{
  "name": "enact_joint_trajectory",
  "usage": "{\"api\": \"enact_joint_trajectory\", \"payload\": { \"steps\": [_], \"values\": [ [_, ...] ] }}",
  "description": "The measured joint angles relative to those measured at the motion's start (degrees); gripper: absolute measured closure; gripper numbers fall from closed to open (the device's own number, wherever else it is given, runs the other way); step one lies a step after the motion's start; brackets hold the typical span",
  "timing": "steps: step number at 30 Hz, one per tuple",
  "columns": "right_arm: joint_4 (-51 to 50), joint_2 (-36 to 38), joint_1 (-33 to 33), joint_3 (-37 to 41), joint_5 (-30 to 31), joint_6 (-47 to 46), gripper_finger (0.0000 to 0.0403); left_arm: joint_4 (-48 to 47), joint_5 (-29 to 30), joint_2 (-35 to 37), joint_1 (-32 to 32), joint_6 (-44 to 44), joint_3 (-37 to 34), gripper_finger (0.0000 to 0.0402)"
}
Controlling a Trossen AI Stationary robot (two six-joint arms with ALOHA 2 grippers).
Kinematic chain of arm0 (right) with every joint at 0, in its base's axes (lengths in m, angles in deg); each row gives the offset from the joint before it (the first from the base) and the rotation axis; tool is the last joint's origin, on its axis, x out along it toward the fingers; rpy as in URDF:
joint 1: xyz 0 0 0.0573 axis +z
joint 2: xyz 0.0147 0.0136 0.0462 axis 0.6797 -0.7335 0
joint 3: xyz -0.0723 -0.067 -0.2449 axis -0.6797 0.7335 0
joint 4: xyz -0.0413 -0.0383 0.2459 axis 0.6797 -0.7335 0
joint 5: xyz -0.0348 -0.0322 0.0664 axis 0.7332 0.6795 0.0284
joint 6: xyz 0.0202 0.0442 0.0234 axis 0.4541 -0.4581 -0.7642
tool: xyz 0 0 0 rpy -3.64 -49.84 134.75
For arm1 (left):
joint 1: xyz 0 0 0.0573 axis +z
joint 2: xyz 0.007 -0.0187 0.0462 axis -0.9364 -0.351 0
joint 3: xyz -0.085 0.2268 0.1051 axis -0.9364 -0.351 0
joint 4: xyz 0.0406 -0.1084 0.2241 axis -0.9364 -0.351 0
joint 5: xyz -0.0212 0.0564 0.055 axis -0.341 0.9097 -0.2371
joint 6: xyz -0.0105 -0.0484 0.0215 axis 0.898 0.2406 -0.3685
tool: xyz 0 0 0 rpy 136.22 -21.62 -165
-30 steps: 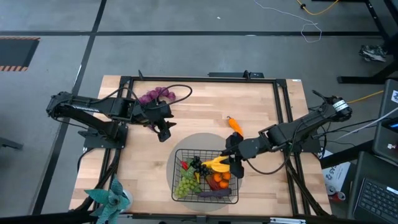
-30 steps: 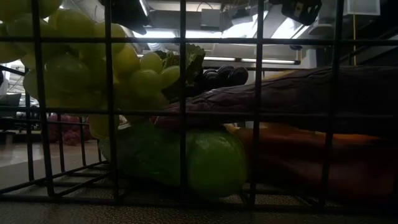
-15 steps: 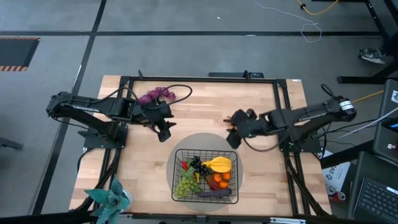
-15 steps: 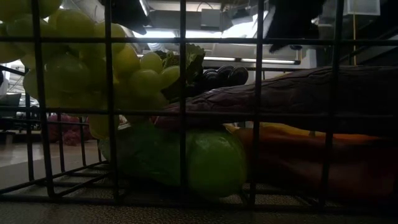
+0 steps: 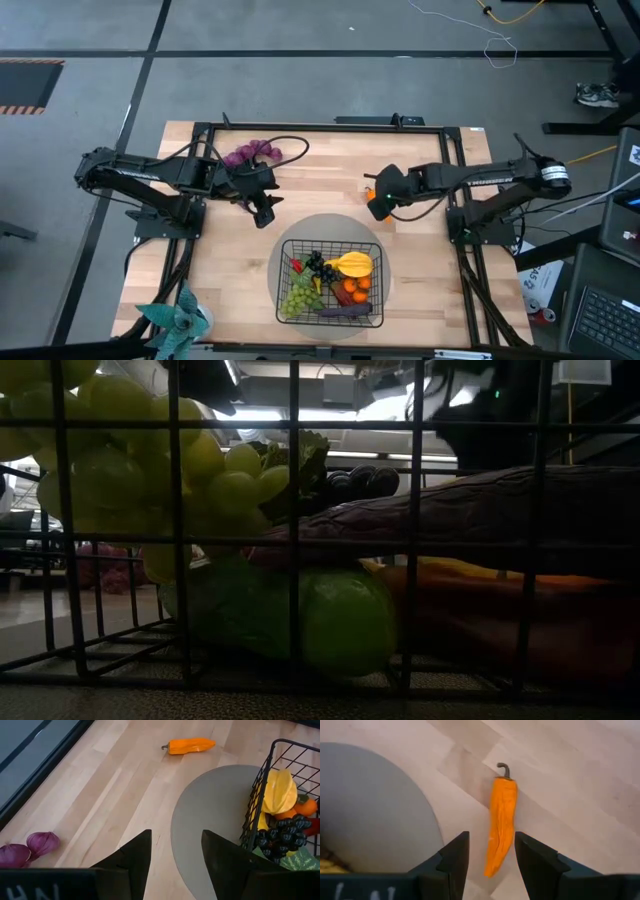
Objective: Build produce basket
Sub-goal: Put the orange chili pepper into the wire basket
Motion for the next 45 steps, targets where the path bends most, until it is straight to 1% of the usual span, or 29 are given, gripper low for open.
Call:
{"api": "enact_joint_trajectory", "payload": {
  "steps": [3,6,13,24,33,37,39,41,43,45],
  "values": [
    [4.40,-0.02,-2.34,3.17,-1.88,0.19,0.0243,0.01,0.00,0.00,0.01,-0.01,0.00,0.0234],
    [10.79,-0.02,-3.85,6.52,-2.37,0.75,0.0243,0.01,0.00,0.00,-0.02,0.02,0.00,0.0234],
    [20.15,-0.02,-4.60,13.95,-6.11,-0.15,0.0243,0.00,0.00,0.00,0.01,0.02,0.00,0.0234],
    [25.07,-0.24,-4.58,21.74,-6.86,-0.49,0.0243,0.01,1.16,0.00,0.01,0.02,0.00,0.0234],
    [28.86,-0.09,-4.54,27.83,-6.00,-6.89,0.0243,0.01,1.23,0.00,0.01,0.02,0.00,0.0234],
    [31.29,-0.07,-4.54,28.64,-4.85,-7.08,0.0244,0.01,1.27,0.00,0.01,0.02,0.00,0.0234],
    [32.31,-0.14,-4.54,28.75,-4.66,-6.21,0.0253,0.01,1.27,0.00,0.01,0.02,0.00,0.0234],
    [33.24,-0.23,-4.57,28.80,-4.48,-5.84,0.0272,0.01,1.27,0.00,0.01,0.02,0.00,0.0234],
    [33.84,-0.28,-4.58,28.81,-4.49,-5.09,0.0300,0.01,1.27,0.00,0.01,0.02,0.00,0.0234],
    [34.50,-0.28,-4.58,28.81,-4.50,-3.01,0.0337,0.01,1.27,0.00,0.01,0.03,0.00,0.0234]
  ]
}}
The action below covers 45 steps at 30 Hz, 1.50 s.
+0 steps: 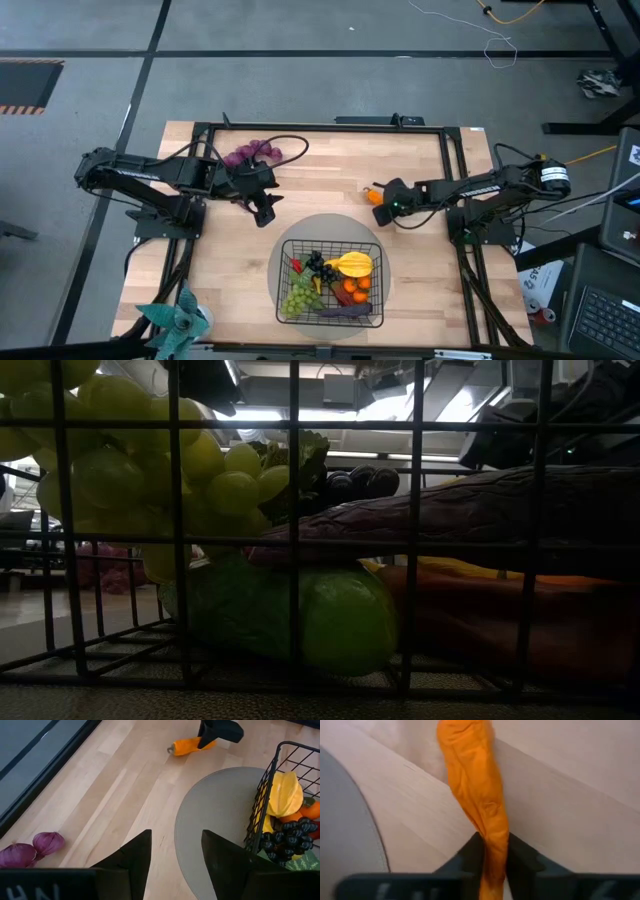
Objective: Build produce basket
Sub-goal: Put the orange chili pepper into the wire basket
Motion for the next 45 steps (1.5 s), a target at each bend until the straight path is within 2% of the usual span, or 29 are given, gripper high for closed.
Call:
{"api": "enact_joint_trajectory", "payload": {
  "steps": [2,8,11,16,19,24,29,35,39,42,45],
  "values": [
    [1.79,-0.02,0.00,0.06,0.00,2.38,0.0371,0.00,0.00,0.00,-0.02,0.00,0.00,0.0234],
    [8.79,-0.02,0.00,-1.68,0.10,8.65,0.0373,0.00,0.00,0.00,-0.02,0.01,0.00,0.0234],
    [9.17,0.02,0.00,-5.46,2.24,12.52,0.0373,0.00,-0.01,0.00,-0.02,0.03,0.00,0.0234],
    [9.22,0.03,0.50,-13.54,2.11,20.56,0.0373,0.00,-0.02,0.00,-0.02,0.07,0.00,0.0234],
    [9.19,0.04,1.93,-18.46,-0.52,24.47,0.0373,0.00,-0.02,0.00,-0.02,0.11,0.00,0.0234],
    [9.22,0.09,6.68,-24.08,-8.45,28.80,0.0373,0.00,-0.02,0.00,-0.02,0.09,0.00,0.0234],
    [8.80,0.11,13.08,-25.07,-14.02,28.06,0.0373,0.00,-0.02,0.00,-0.02,0.00,0.00,0.0234],
    [8.65,-0.45,20.72,-25.05,-14.29,19.57,0.0373,0.00,-0.02,0.00,-0.02,0.03,0.00,0.0234],
    [9.07,-1.05,25.47,-25.05,-14.21,17.59,0.0373,0.00,-0.02,0.02,-0.02,0.03,0.00,0.0234],
    [8.76,-1.49,28.48,-25.03,-12.09,13.28,0.0373,0.01,-0.02,0.02,-0.01,0.00,0.00,0.0234],
    [8.65,-1.90,30.54,-25.03,-6.08,10.47,0.0373,0.00,-0.02,0.02,0.00,0.00,0.00,0.0234]
  ]
}}
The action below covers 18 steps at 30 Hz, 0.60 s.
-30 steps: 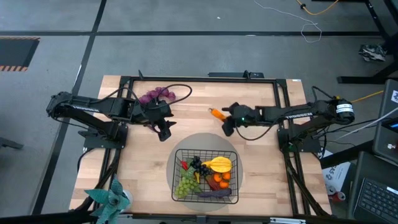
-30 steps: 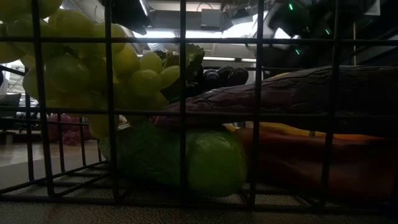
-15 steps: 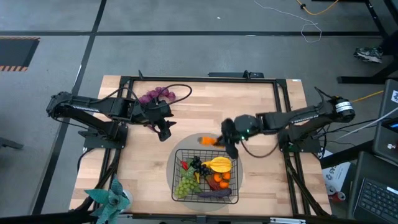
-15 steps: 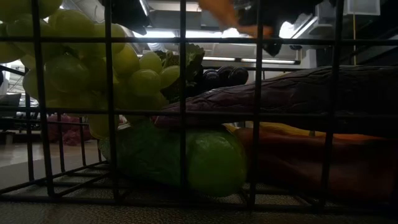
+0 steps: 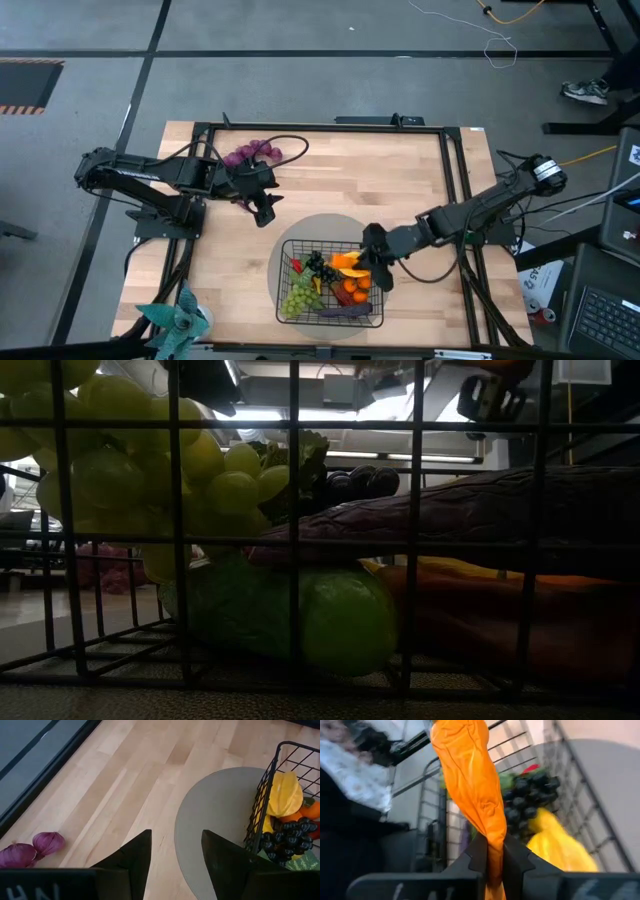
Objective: Build produce basket
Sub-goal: Put the orange chili pepper into the wire basket
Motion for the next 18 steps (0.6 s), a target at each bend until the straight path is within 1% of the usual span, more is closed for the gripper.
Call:
{"api": "enact_joint_trajectory", "payload": {
  "steps": [3,5,12,15,18],
  "values": [
    [0.13,-0.36,1.33,-0.01,4.36,-0.09,0.0371,0.00,-0.02,0.00,0.00,-0.02,0.00,0.0234],
    [-0.30,-0.53,1.86,0.00,5.72,-0.03,0.0361,0.02,-0.01,0.00,0.00,-0.02,0.00,0.0234],
    [0.16,-0.74,1.84,0.00,5.81,-1.66,0.0324,0.00,0.00,0.00,0.00,-0.02,0.00,0.0234],
    [0.80,-0.75,1.85,0.00,3.68,-1.70,0.0300,0.00,-0.02,0.00,0.00,-0.03,0.00,0.0234],
    [0.91,-0.72,1.85,0.00,2.80,-1.54,0.0275,0.00,-0.02,0.00,0.00,-0.04,0.00,0.0234]
  ]
}}
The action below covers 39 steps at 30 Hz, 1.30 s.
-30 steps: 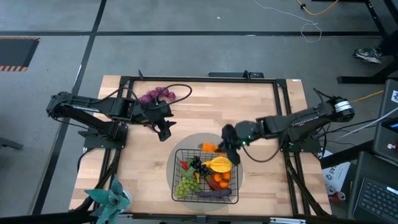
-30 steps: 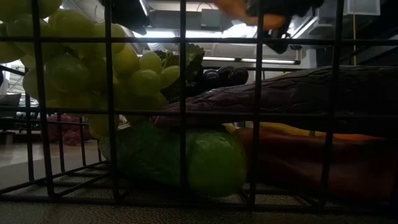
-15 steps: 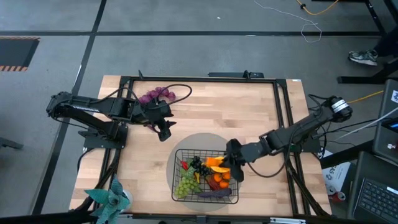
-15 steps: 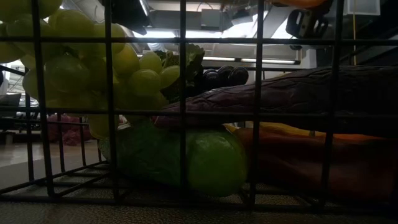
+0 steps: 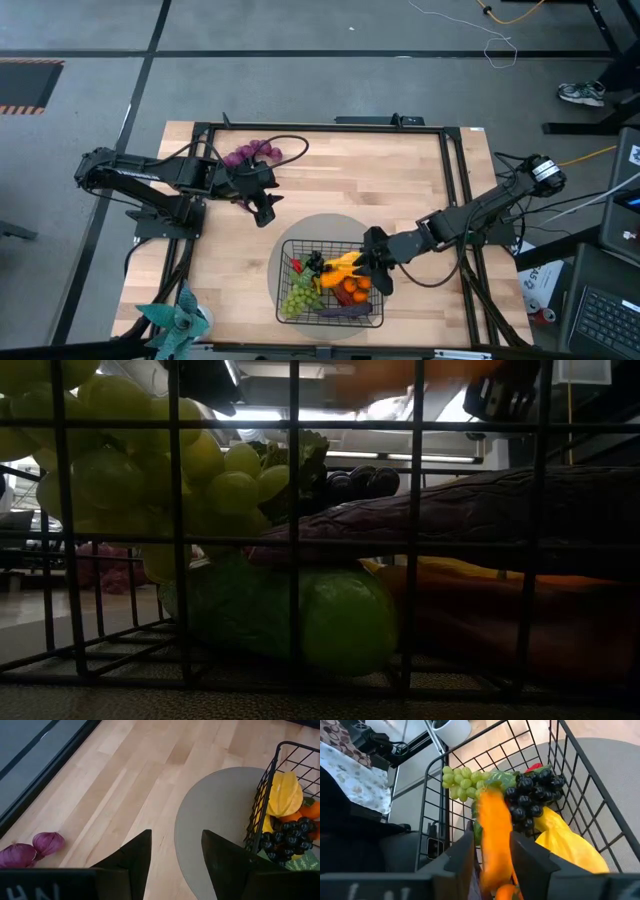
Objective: Build produce basket
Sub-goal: Put the orange chili pepper into the wire basket, then put the purple garlic into the wire basket
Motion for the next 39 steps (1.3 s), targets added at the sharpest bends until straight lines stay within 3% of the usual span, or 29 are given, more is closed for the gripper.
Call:
{"api": "enact_joint_trajectory", "payload": {
  "steps": [7,14,18,27,35,39],
  "values": [
    [-0.01,-0.02,-0.03,0.00,0.24,0.32,0.0237,0.00,0.00,0.00,0.00,-0.02,0.00,0.0234],
    [-0.11,-0.02,-2.18,0.00,7.04,-1.72,0.0237,0.00,0.01,0.00,0.00,0.00,0.00,0.0234],
    [-0.92,0.00,-5.53,0.00,6.64,-2.76,0.0238,0.00,0.02,0.00,-0.02,0.02,0.00,0.0234],
    [-7.97,2.21,-15.45,0.00,-5.10,4.85,0.0238,0.01,0.01,0.00,-0.01,0.09,0.00,0.0234],
    [-12.53,10.04,-24.18,0.02,-16.65,10.65,0.0238,0.04,0.02,0.00,0.00,0.50,0.00,0.0234],
    [-12.61,12.97,-25.45,0.02,-18.10,10.80,0.0238,0.26,0.01,0.00,0.01,0.54,0.00,0.0234]
  ]
}}
